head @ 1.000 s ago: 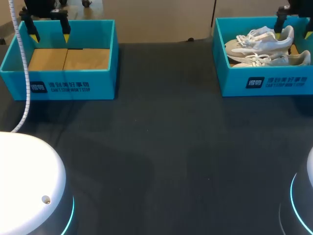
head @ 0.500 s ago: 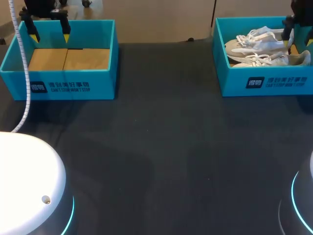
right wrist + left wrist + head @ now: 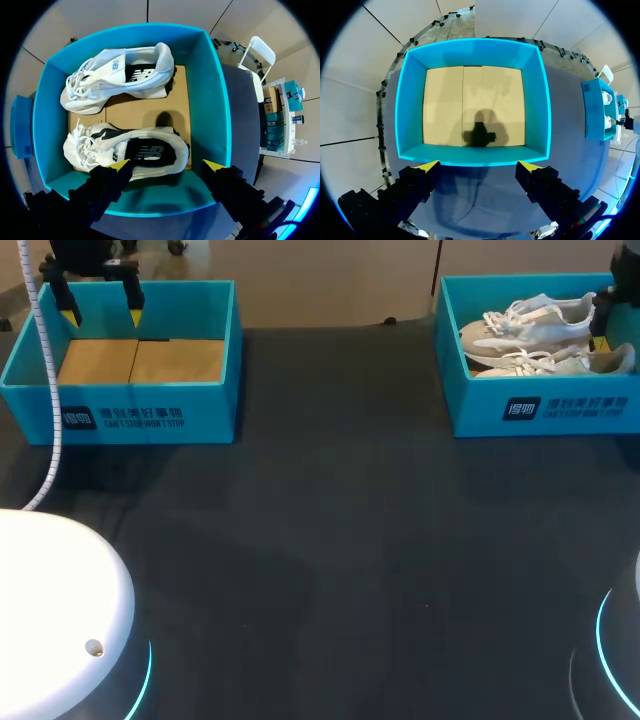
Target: Take the shoe out of the shoebox, open the shoe tongue, remove and reinsert the insole, then place the shoe into the shoebox
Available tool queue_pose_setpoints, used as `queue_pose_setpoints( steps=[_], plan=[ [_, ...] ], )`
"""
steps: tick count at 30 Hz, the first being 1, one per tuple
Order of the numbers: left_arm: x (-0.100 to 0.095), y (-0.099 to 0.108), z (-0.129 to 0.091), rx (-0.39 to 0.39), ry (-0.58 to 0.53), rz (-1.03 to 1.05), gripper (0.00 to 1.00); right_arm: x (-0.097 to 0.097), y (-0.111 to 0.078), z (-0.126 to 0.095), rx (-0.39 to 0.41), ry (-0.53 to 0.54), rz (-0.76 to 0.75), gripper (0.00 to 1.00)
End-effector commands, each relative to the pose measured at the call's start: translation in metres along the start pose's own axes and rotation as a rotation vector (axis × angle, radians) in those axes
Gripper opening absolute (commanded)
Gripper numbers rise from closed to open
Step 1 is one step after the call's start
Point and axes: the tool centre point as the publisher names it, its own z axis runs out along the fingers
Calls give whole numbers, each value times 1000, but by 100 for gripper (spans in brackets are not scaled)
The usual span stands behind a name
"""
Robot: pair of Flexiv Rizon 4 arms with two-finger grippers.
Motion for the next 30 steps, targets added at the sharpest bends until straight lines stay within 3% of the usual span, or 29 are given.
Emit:
queue_pose_setpoints(
  steps=[1,5,10,13,16,20,22,30],
  plan=[
    [0,0,0,0,0,0,100,-3,6,6,11,0,1,91],
    [0,0,0,0,0,0,100,-7,7,16,22,4,-12,87],
    [0,0,0,0,0,0,100,-14,8,25,43,17,-21,94],
    [0,0,0,0,0,0,100,-18,8,28,49,17,-33,93],
    [0,0,0,0,0,0,100,-20,8,31,55,20,-44,85],
    [0,0,0,0,0,0,100,-22,7,36,60,28,-51,90],
    [0,0,0,0,0,0,100,-23,7,39,62,30,-54,85],
    [0,0,0,0,0,0,100,-17,5,52,73,39,-70,83]
  ],
)
